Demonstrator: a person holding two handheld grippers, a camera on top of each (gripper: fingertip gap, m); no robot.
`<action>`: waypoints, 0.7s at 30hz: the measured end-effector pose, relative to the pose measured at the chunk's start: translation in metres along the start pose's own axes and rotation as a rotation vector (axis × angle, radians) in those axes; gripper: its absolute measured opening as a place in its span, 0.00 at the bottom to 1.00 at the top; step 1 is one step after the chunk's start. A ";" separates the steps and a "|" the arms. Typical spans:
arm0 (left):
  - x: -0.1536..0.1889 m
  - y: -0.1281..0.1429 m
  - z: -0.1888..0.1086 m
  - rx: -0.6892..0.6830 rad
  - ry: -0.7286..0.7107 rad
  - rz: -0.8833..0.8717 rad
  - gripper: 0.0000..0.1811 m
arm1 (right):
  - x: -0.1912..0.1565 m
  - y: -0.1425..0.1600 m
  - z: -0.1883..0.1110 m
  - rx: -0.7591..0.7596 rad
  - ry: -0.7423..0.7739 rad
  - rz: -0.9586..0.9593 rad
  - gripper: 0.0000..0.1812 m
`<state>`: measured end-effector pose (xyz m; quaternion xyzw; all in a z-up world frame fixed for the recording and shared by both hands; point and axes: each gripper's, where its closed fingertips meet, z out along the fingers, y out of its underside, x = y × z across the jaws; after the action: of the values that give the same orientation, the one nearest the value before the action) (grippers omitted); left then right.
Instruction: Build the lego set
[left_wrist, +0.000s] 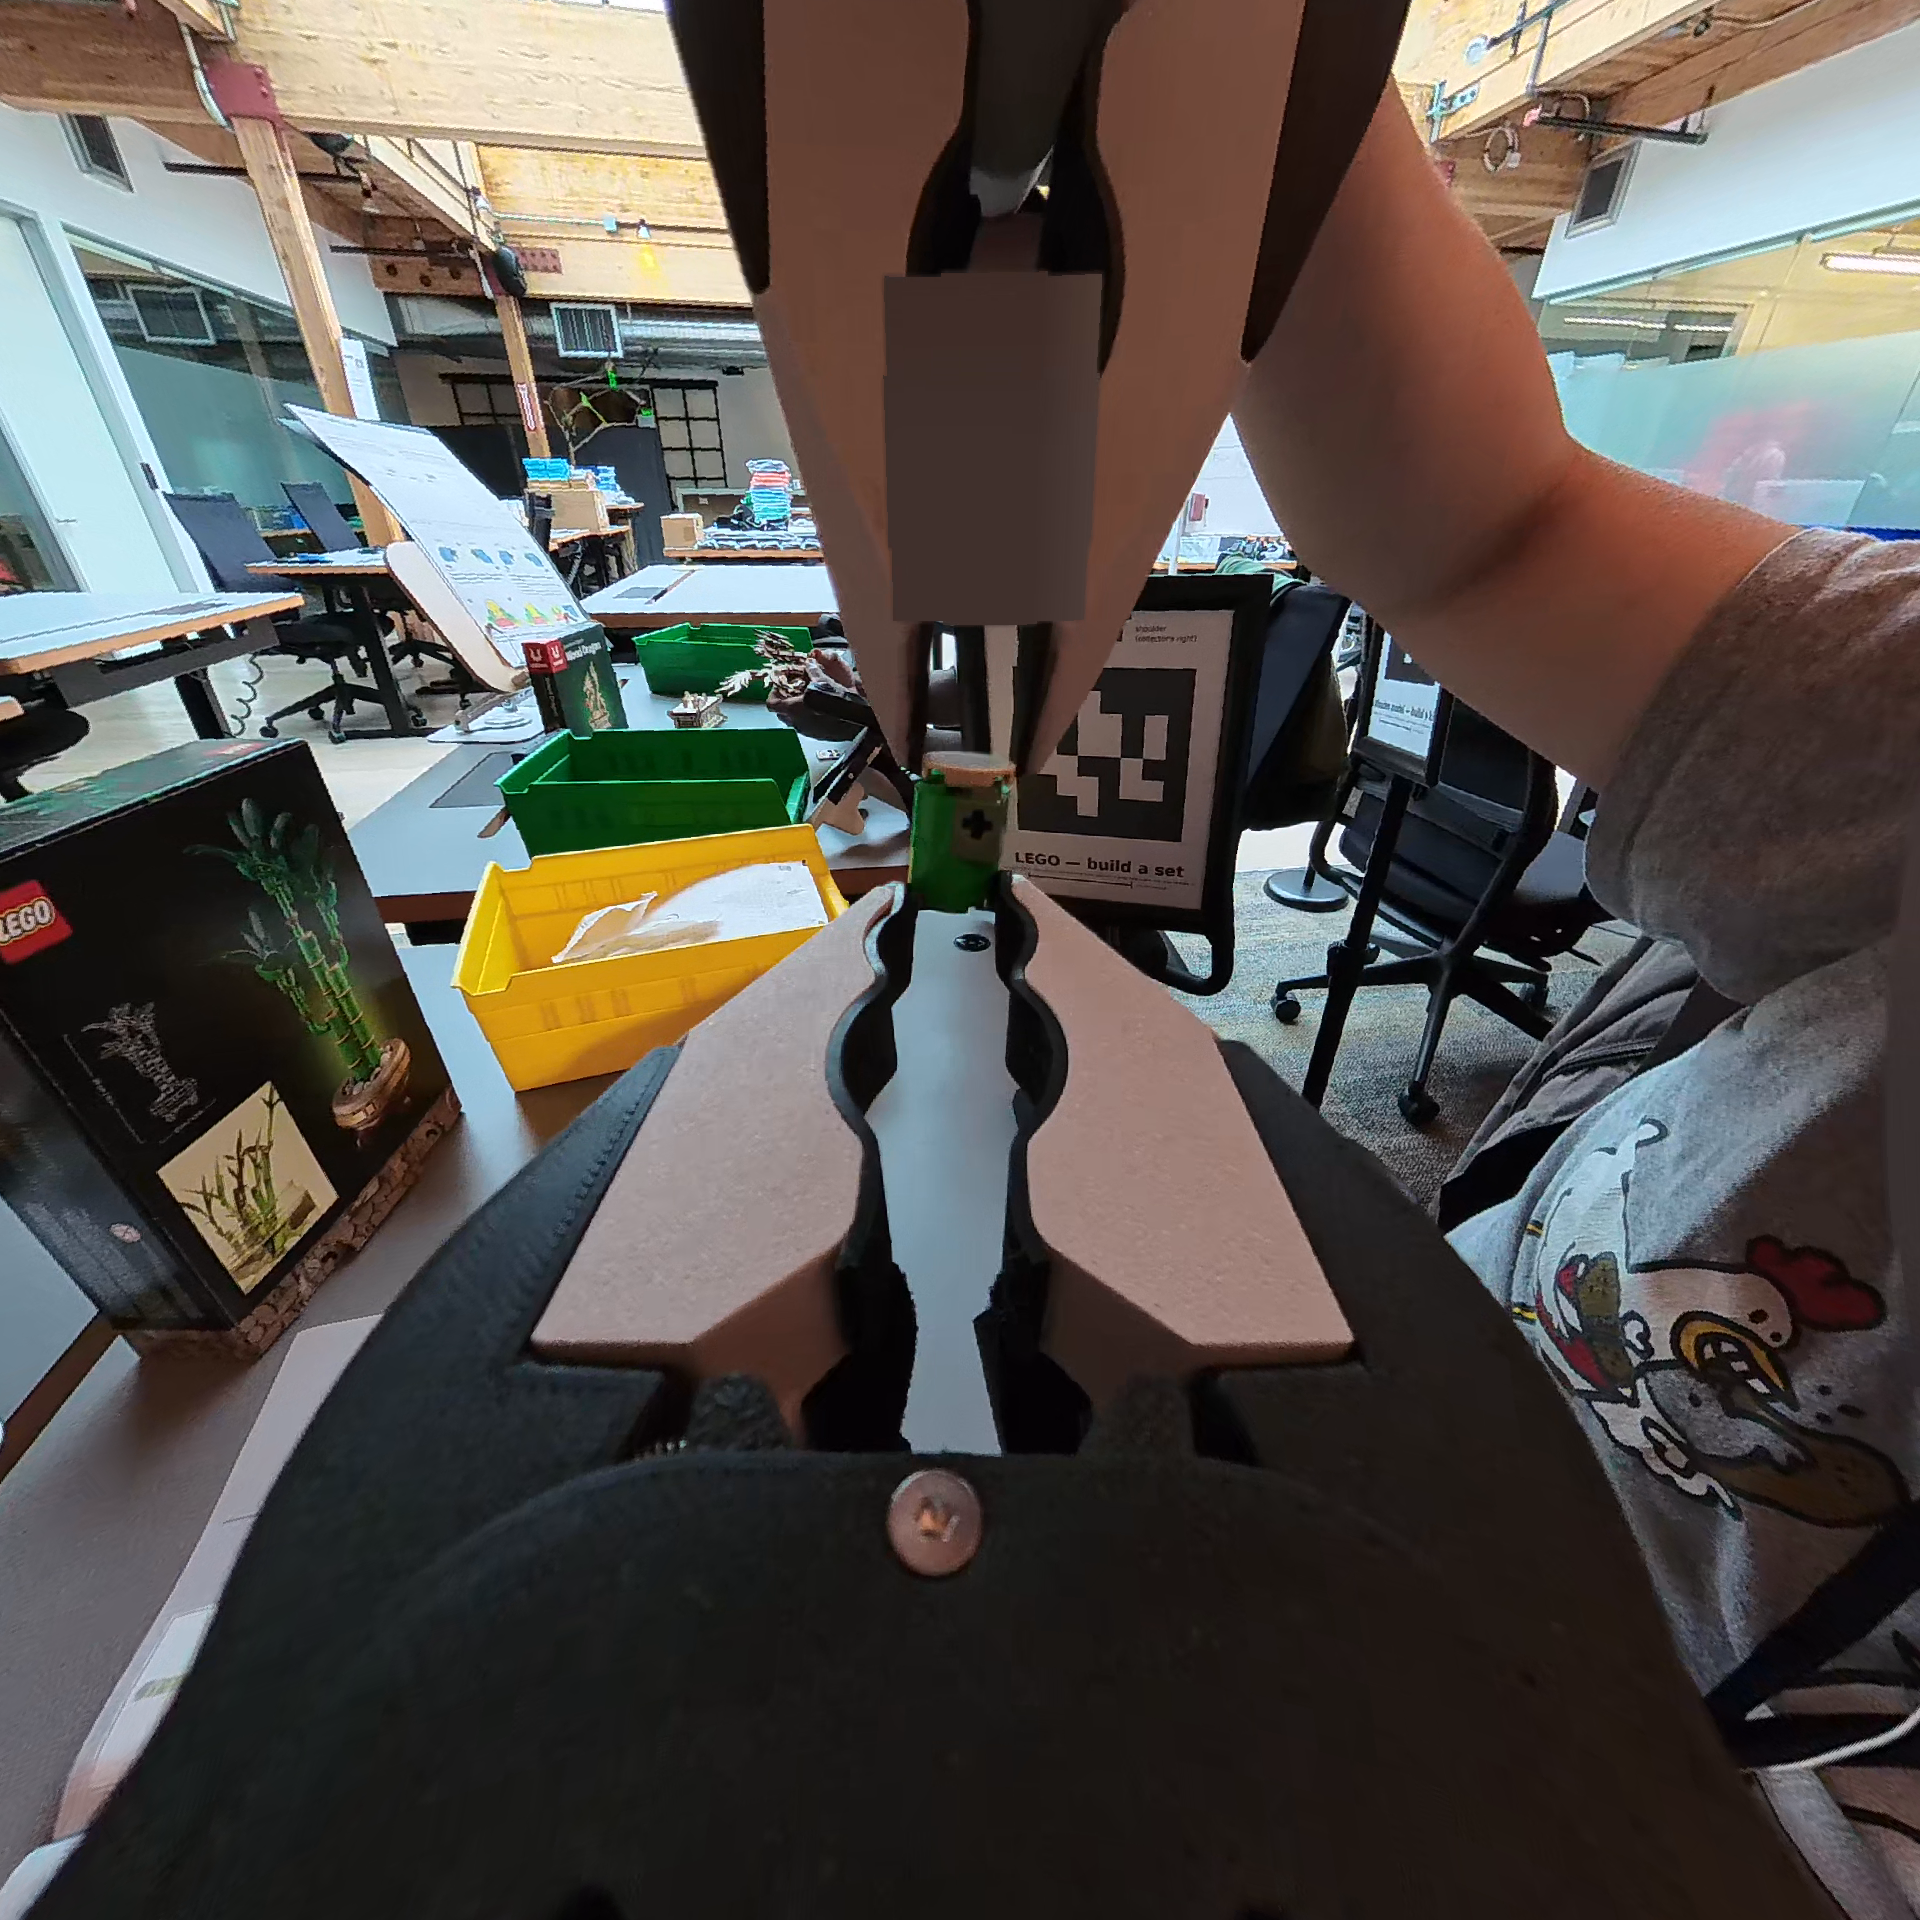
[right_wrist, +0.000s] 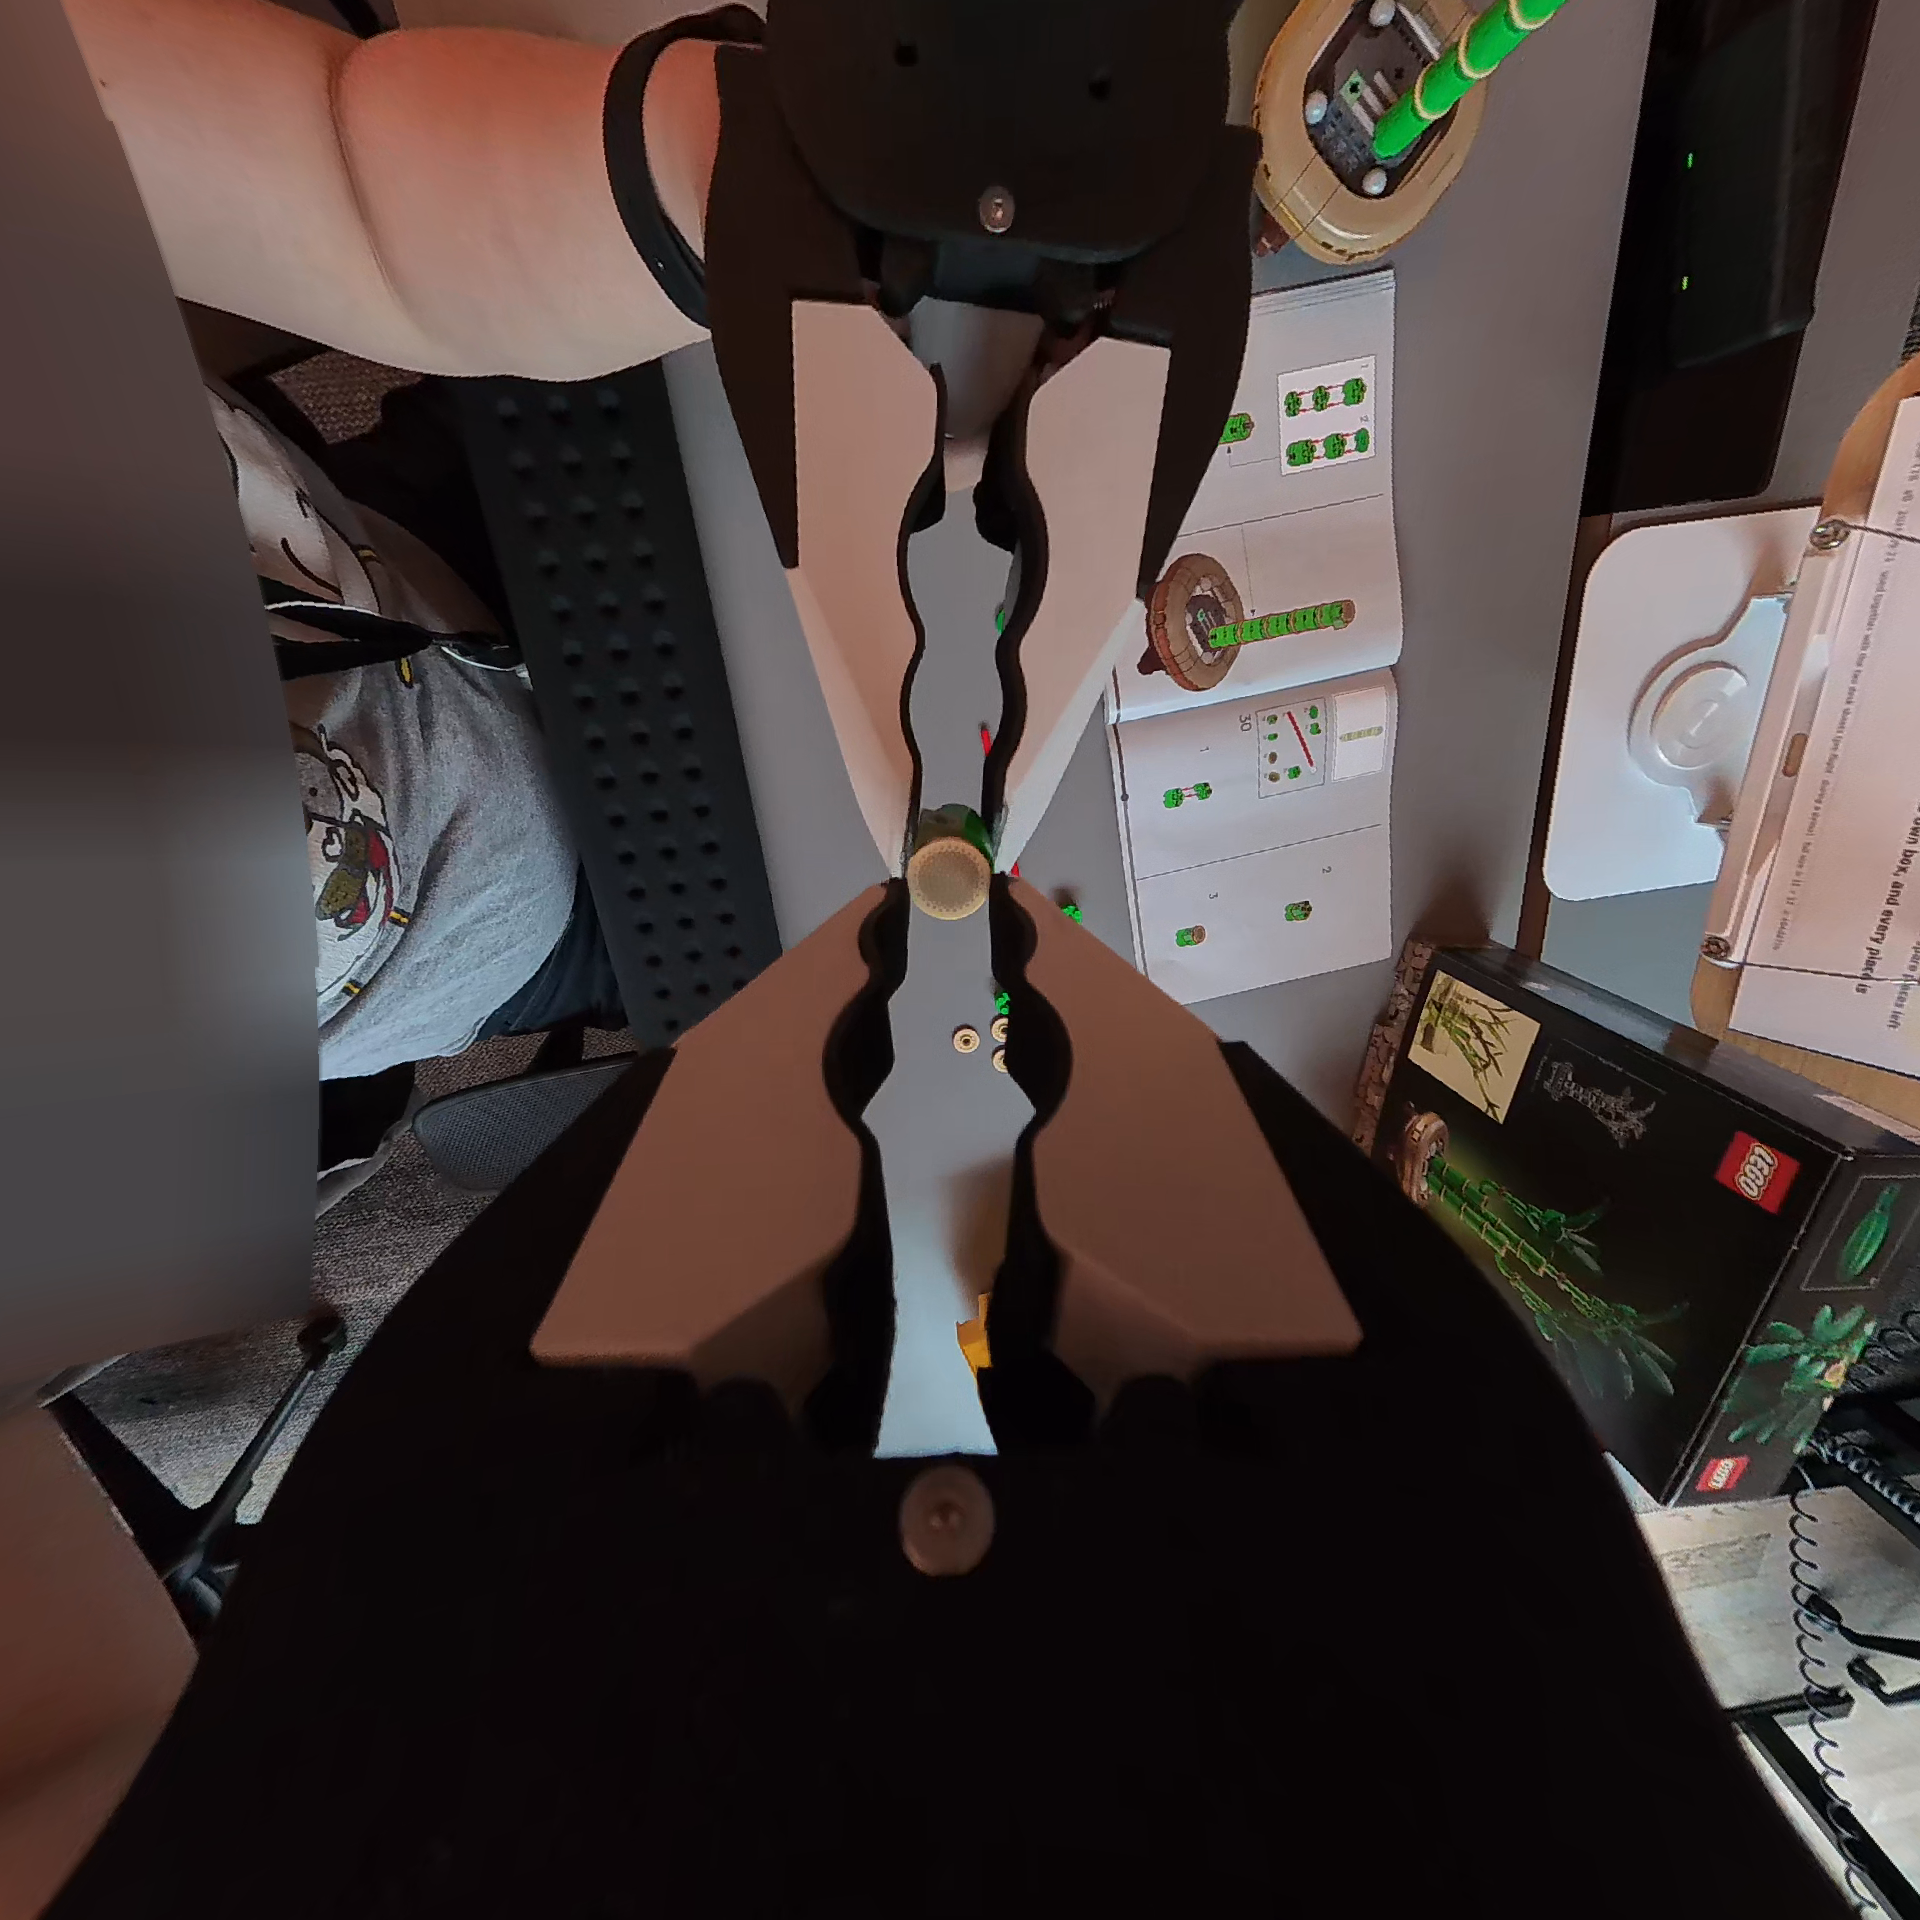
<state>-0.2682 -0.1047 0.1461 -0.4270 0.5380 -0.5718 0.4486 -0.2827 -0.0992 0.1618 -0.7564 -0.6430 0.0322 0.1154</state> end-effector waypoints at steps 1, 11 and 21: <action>0.000 0.000 0.000 -0.001 0.000 -0.001 0.08 | 0.000 0.000 0.000 -0.002 0.002 0.000 0.08; 0.000 0.000 0.001 0.006 0.006 -0.004 0.07 | 0.000 -0.001 0.000 0.005 0.006 -0.014 0.08; 0.000 0.000 0.001 0.009 0.007 -0.003 0.08 | 0.000 -0.002 0.000 0.004 0.005 -0.012 0.08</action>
<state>-0.2676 -0.1049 0.1462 -0.4238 0.5364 -0.5765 0.4475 -0.2842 -0.0990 0.1621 -0.7524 -0.6472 0.0307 0.1188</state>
